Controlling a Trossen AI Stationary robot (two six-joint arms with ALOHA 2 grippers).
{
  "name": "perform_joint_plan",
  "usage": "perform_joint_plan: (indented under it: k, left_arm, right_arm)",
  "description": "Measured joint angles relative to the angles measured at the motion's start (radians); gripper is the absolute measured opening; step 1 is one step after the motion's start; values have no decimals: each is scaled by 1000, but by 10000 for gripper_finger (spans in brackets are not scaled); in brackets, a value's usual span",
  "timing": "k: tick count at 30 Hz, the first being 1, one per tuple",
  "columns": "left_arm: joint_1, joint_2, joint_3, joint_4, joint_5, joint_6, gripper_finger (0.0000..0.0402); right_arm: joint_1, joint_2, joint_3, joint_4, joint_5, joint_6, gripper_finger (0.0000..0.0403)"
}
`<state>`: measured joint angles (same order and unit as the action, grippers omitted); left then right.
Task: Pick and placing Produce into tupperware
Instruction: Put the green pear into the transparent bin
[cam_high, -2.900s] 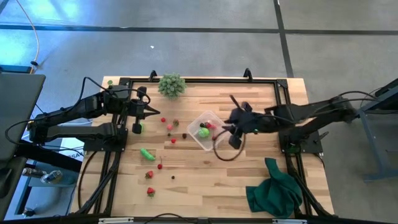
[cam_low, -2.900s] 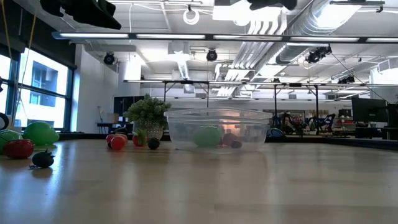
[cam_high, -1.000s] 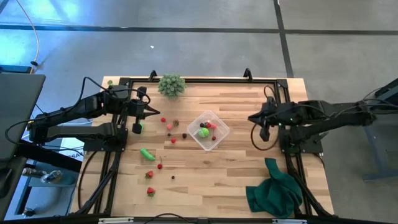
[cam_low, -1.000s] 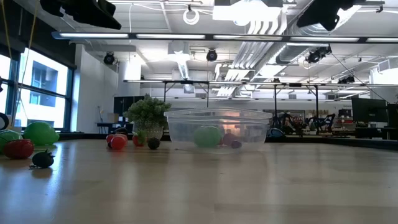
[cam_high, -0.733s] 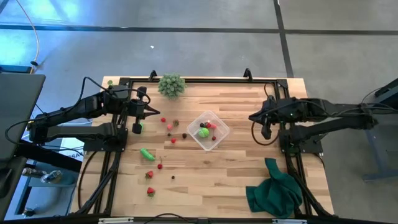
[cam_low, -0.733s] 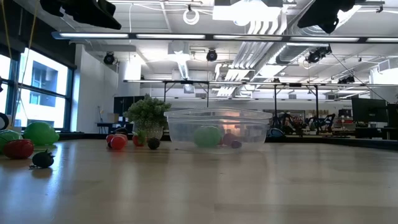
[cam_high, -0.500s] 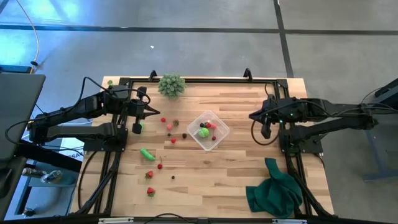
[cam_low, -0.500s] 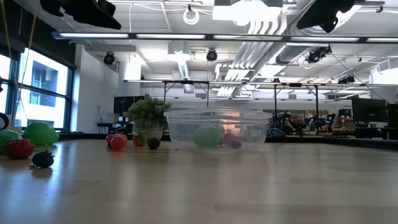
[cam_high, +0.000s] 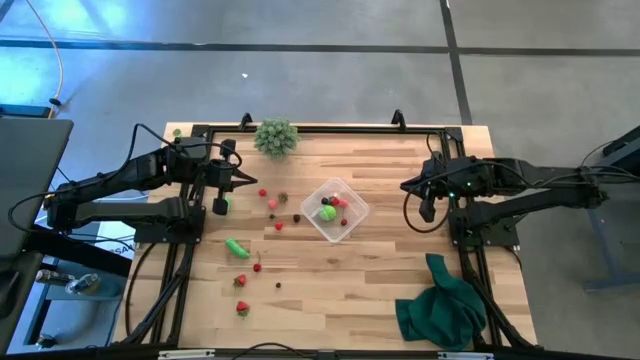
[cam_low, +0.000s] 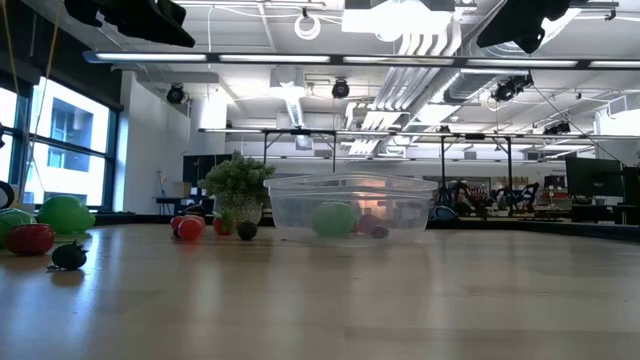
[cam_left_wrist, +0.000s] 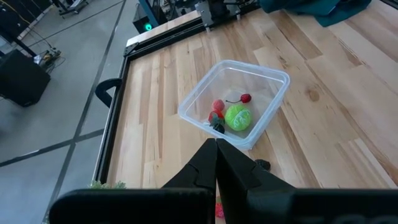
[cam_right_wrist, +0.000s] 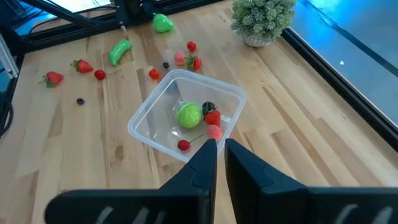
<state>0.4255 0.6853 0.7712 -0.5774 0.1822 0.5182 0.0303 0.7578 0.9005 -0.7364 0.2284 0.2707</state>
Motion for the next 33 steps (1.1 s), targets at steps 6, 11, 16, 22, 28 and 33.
perform_joint_plan:
  k: [6, 11, 16, 22, 28, 33]
  left_arm:
    - [0, 0, 0, 3, 10, -50, 1]
    - [0, 0, 0, 6, 80, -461, 1]
    - [0, 0, 0, 1, 86, -631, 1]
    - [0, 1, 0, 0, 17, -634, 1]
    - [0, 26, 0, -12, 54, -624, 1]
    - [0, 28, 4, -114, 36, -665, 1]
  right_arm:
    - [0, 0, 0, 0, 0, -1, 25]
    - [0, 0, 0, 0, 0, 0, 25]
    - [0, 0, 0, 0, 0, 0, 25]
    - [0, 0, 0, 0, 0, -1, 25]
    - [0, 0, 0, 0, 0, -2, 25]
    - [0, 0, 0, 0, 0, -2, 25]
